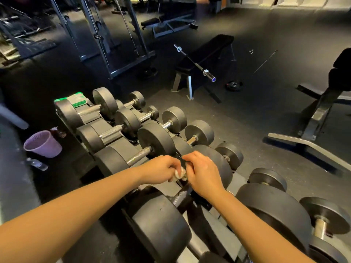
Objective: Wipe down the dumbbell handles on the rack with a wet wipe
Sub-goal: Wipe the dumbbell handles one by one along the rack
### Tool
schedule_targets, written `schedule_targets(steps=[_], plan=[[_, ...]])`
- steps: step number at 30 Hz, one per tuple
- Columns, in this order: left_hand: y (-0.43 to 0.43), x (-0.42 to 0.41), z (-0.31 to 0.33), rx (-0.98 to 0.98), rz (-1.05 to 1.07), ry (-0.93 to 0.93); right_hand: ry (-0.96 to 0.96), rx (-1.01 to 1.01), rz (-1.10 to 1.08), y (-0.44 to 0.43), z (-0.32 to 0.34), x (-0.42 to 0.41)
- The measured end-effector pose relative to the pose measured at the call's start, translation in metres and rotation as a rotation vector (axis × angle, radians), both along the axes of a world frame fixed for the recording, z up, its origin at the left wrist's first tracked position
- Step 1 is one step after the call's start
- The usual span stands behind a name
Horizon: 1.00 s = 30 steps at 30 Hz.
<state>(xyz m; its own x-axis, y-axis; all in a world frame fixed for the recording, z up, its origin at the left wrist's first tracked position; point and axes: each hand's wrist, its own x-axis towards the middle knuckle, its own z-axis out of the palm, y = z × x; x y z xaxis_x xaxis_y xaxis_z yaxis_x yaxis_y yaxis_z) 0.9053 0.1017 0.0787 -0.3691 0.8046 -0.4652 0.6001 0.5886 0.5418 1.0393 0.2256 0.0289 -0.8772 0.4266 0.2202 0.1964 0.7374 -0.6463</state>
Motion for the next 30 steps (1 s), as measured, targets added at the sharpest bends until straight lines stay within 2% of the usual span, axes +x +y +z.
schedule_targets(steps=[4,8,10,11,14,17,18,19,22,23,25,30], plan=[[-0.012,-0.017,0.018,0.138,0.068,-0.121,-0.085,-0.416,-0.010,-0.021,0.012,-0.014],[-0.021,-0.039,0.025,0.291,0.215,-0.283,-0.032,-1.178,-0.045,-0.032,0.030,-0.035],[-0.025,-0.051,0.028,0.334,0.286,-0.391,0.024,-1.345,-0.047,-0.036,0.034,-0.048],[-0.027,-0.059,0.030,0.335,0.304,-0.448,0.039,-1.359,-0.047,-0.039,0.035,-0.055],[-0.035,-0.082,0.038,0.286,0.294,-0.556,0.025,-1.247,-0.048,-0.051,0.039,-0.082],[-0.049,-0.106,0.044,0.280,0.330,-0.529,0.009,-1.113,-0.123,-0.056,0.040,-0.107],[-0.056,-0.116,0.044,0.285,0.342,-0.459,0.017,-1.060,-0.167,-0.054,0.038,-0.113],[-0.065,-0.126,0.043,0.279,0.333,-0.308,0.029,-0.989,-0.211,-0.051,0.036,-0.117],[-0.092,-0.152,0.030,0.220,0.251,0.337,-0.003,-0.638,-0.299,-0.041,0.023,-0.124],[-0.099,-0.156,0.024,0.216,0.272,0.436,-0.045,-0.501,-0.313,-0.040,0.019,-0.125],[-0.108,-0.159,0.008,0.223,0.385,0.452,-0.092,-0.302,-0.298,-0.041,0.006,-0.129],[-0.114,-0.150,-0.023,0.151,0.738,0.277,-0.170,-0.206,-0.068,-0.053,-0.022,-0.158]])
